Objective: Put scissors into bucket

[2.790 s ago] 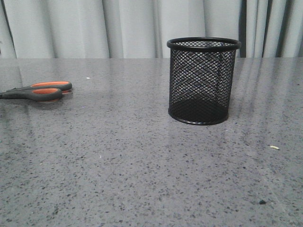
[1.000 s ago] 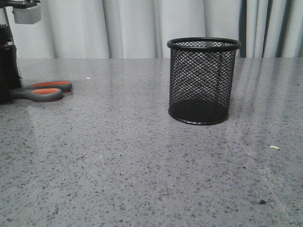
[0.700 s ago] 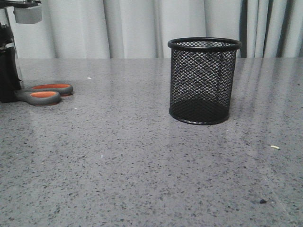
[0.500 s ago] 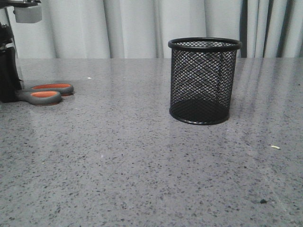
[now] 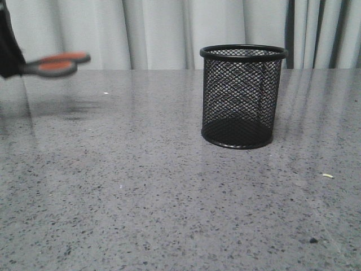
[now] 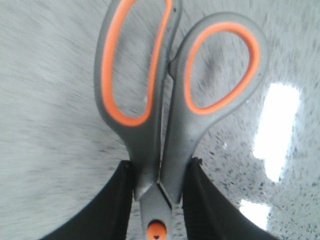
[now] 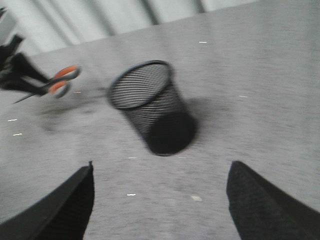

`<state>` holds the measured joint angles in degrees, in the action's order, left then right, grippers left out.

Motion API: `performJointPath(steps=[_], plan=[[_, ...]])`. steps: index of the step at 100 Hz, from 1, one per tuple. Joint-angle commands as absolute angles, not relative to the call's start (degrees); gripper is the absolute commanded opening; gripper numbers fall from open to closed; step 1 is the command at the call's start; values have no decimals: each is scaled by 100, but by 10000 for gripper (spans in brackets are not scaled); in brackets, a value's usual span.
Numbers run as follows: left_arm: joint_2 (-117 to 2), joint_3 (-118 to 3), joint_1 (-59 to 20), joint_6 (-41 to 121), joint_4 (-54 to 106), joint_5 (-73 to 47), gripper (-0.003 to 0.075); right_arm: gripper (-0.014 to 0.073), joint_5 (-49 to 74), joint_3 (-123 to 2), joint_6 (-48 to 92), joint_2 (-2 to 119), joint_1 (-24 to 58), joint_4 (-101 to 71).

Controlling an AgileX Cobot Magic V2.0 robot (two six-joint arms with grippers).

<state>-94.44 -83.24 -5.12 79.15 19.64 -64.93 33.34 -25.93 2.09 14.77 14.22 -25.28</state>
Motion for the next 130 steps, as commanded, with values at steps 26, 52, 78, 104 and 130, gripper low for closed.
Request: performJointPath(steps=[26,52,78,104,130], plan=[[-7796,-8462,-1674,7896,2627,-5898,43,488,2996,-3135,2363,1608,1873,-5669],[-7170,-8462,-3017,7896,2637,-5533,43,491,3447,-4102,2589,2184,1873,-5900],[-7057,-8462,-4010,7896,2758,-5252,43,491,3752,-4765,2783,3137,1873,-6186],[-7057,-8462,-4247,7896,2800,-5007,43,491,3837,-5277,2871,3984,1873,-6236],[-7057,-8462,-4247,7896,2800,-5007,43,491,4064,-5678,3196,4655,1873,-6837]])
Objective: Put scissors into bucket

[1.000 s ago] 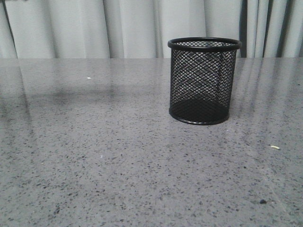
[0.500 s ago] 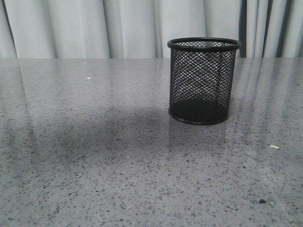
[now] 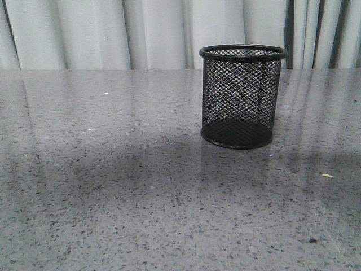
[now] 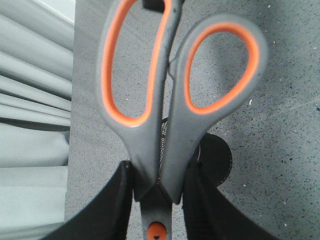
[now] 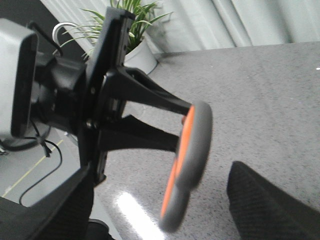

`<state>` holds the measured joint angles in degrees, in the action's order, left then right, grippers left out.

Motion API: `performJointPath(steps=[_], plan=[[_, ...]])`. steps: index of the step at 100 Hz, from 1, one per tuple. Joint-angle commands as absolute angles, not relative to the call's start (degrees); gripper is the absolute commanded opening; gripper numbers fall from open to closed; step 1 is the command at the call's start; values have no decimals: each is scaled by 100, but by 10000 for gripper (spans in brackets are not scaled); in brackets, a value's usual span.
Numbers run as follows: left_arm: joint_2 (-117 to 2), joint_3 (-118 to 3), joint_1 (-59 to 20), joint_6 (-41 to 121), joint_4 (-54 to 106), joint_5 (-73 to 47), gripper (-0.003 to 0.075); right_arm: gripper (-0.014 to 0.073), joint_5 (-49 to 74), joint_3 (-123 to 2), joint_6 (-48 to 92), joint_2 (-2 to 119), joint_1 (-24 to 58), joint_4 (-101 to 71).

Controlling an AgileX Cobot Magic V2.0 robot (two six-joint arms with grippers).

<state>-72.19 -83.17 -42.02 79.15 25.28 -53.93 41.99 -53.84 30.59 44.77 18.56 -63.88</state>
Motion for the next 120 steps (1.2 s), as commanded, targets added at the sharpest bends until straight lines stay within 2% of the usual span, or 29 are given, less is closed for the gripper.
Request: performJointPath(steps=[1,31,41,48,55,69,89,93,100,111,120], plan=[[-7057,-8462,-4247,7896,2800,-5007,43,491,4064,-5681,3196,4688,1873,-6837],[-7057,-8462,-4247,7896,2800,-4995,43,489,4340,-5744,3549,5238,1873,-7386],[-7057,-8462,-4247,7896,2800,-4971,43,456,4478,-5744,3810,5359,1911,-7763],[-7057,-8462,-4247,7896,2800,-4971,43,380,4478,-5744,3897,5409,2020,-7834],[-7057,-8462,-4247,7896,2800,-4971,43,253,4478,-5744,3897,5460,2148,-7845],[-7057,-8462,-4247,7896,2800,-4971,43,-75,4450,-5744,3897,5567,2349,-7858],[-6987,-8462,-4247,7896,2924,-4971,48,-60,4439,-5744,3897,5627,2426,-7873],[-6929,-8462,-4247,7896,3053,-4971,62,-60,4409,-5744,3897,5627,2426,-7835],[-6770,-8462,-4247,7896,3286,-4871,134,-60,4313,-5744,3897,5627,2426,-7675],[-6411,-8462,-4247,7653,3496,-4639,321,-60,4266,-5744,3897,5686,2426,-7460],[-6126,-8462,-4247,7227,3550,-4589,362,-60,4266,-5760,3897,5774,2426,-7340]])
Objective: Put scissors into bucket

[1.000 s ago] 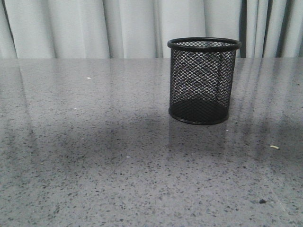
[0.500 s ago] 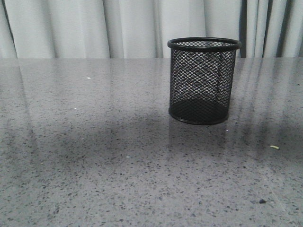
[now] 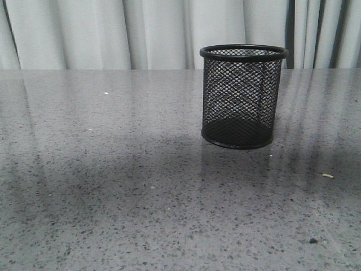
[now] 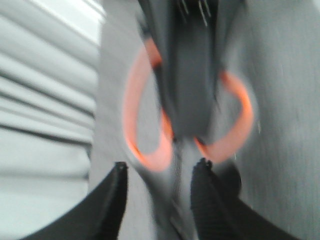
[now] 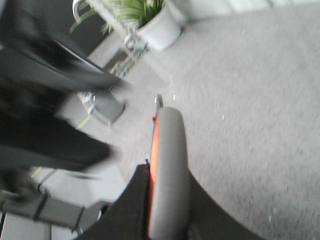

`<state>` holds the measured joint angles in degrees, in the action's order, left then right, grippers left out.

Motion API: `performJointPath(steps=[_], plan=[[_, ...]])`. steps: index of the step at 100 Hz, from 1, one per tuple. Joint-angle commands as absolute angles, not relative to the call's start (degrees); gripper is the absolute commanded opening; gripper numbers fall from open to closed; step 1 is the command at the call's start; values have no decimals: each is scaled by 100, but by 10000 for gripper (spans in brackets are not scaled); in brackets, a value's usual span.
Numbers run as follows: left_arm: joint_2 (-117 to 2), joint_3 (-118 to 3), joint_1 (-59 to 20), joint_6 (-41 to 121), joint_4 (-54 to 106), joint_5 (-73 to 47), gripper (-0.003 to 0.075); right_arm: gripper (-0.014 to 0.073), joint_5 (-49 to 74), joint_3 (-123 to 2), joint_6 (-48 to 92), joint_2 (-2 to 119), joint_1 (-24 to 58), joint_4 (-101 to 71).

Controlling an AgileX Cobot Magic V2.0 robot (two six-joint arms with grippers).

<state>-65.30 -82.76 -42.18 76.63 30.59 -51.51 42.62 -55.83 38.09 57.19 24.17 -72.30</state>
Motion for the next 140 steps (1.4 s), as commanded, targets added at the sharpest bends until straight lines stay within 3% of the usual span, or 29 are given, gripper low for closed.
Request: performJointPath(steps=[1,16,30,51,64,95,109,140], plan=[[-6102,-8462,-4247,7201,3561,-4589,360,-60,4266,-5760,3897,5784,2426,-7328],[-5420,-8462,-4247,6398,3726,-4749,237,-60,4388,-5950,3897,5806,2354,-6891],[-4565,-8462,-4247,5479,3716,-4954,-21,-60,5275,-6549,3676,5795,1950,-6390],[-3601,-8400,-4172,3773,2153,-5600,-20,-60,6360,-7599,3253,5795,1216,-5511],[-3108,-7766,-3769,2811,1205,-5781,-20,-60,6766,-8088,3219,5795,1061,-4838],[-2035,-6328,-2681,2808,1367,-5104,-20,-60,6808,-8605,2337,5900,1061,-3054],[-1973,-6033,-2592,2808,1417,-4548,-20,-60,7291,-8760,2279,6123,1061,-2879],[-1964,-5947,-2592,2808,1838,-4843,-20,-60,7404,-8760,2112,6206,1072,-2177]])
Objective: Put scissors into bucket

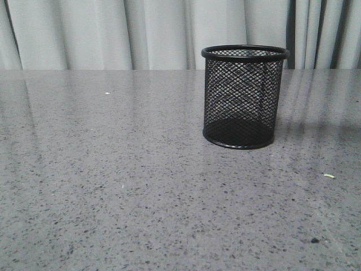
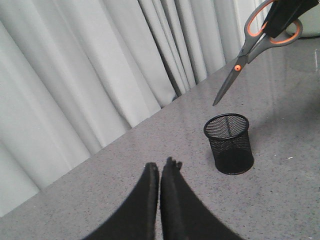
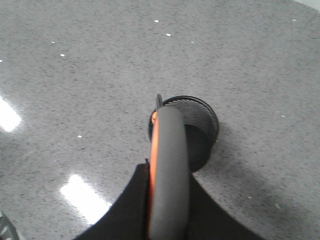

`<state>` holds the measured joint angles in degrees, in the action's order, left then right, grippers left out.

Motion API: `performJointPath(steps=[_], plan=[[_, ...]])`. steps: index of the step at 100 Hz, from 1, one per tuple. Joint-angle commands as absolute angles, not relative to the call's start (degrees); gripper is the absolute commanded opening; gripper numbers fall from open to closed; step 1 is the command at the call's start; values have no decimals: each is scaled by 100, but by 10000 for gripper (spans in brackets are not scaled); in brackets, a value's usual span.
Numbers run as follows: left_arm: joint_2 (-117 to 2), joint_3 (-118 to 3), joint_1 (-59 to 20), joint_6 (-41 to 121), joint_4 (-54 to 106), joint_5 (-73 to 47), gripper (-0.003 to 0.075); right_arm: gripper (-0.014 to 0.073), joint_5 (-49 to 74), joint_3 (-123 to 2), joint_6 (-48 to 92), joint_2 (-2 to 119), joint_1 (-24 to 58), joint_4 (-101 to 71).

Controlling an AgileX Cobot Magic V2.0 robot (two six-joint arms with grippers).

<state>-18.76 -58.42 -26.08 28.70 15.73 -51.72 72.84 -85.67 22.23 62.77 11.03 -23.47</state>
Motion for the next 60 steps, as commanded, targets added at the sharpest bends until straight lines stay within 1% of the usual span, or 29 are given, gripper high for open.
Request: performJointPath(steps=[1,25,47,60], plan=[[-1964,-5947,-2592,2808,1850,-4843,-20,-60,7404,-8760,2093,6206,1072,-2118],[-1964,-5947,-2592,2808,1913,-4752,-20,-60,7404,-8748,1990,6304,1162,-1808],[-1964,-5947,-2592,2808,1976,-4360,-20,-59,7134,-8748,1990,7020,1427,-1572],[-1964,-5947,-2592,2808,1976,-4334,-20,-59,6934,-8760,1933,7418,1475,-1300]])
